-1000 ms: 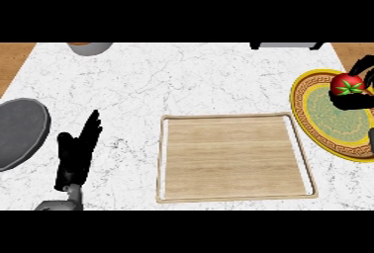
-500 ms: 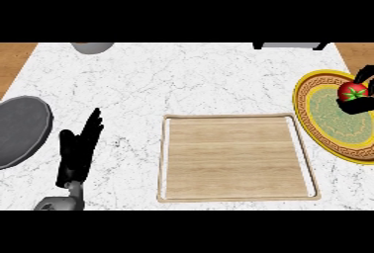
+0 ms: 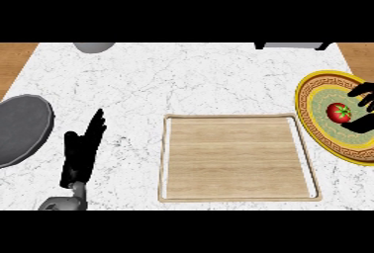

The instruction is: Pick the tomato from the tray and place it in the plate

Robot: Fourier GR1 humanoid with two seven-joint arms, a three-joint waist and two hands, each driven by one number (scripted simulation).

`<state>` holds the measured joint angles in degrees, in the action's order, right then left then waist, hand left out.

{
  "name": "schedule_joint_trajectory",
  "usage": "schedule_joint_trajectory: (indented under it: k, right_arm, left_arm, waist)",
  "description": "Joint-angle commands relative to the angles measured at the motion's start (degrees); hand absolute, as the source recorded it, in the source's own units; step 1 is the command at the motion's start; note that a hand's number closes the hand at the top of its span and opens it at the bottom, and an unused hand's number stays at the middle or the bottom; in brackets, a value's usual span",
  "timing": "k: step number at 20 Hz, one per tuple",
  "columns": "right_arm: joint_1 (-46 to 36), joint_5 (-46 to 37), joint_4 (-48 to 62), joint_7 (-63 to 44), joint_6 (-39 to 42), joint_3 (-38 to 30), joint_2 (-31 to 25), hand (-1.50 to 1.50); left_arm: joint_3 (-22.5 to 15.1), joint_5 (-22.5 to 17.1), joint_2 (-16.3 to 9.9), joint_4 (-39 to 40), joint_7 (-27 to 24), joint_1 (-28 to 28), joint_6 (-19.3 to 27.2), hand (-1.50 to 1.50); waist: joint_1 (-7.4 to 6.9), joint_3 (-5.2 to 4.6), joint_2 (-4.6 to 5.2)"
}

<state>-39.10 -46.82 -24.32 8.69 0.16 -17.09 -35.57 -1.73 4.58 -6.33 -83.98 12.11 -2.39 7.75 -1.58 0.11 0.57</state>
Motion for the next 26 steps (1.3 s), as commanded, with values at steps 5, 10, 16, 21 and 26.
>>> schedule_joint_trajectory:
  k: [5,10,16,21,26]
  right_arm:
    - [-2.53,6.23,3.38,15.46,4.19,-4.60,-1.52,-1.50]
    - [-3.10,20.81,3.43,22.77,8.95,-17.86,-1.89,-1.50]
    - [1.36,26.35,8.67,26.74,18.41,-22.28,-5.59,-1.50]
    - [1.26,26.17,10.91,30.46,21.28,-20.75,-6.56,-1.50]
    - [5.36,27.20,11.17,37.16,22.25,-20.75,-6.64,-1.50]
  left_arm:
    - [-1.56,2.67,2.61,1.67,-0.39,-0.70,2.83,0.00]
    - [2.09,-1.17,-1.26,-0.60,1.42,0.45,-0.69,0.00]
    - [0.91,-1.09,-1.30,-4.94,3.16,2.50,-1.45,0.00]
    - [1.70,0.31,-0.12,0.86,0.04,-0.42,0.02,0.00]
    - [1.94,-0.44,-1.43,-1.68,-0.58,1.94,-2.04,0.00]
  waist:
    - [0.66,0.02,-0.13]
    - [1.44,0.13,-0.44]
    - [0.57,0.05,-0.30]
    - [0.20,0.06,0.09]
    - [0.22,0.06,-0.08]
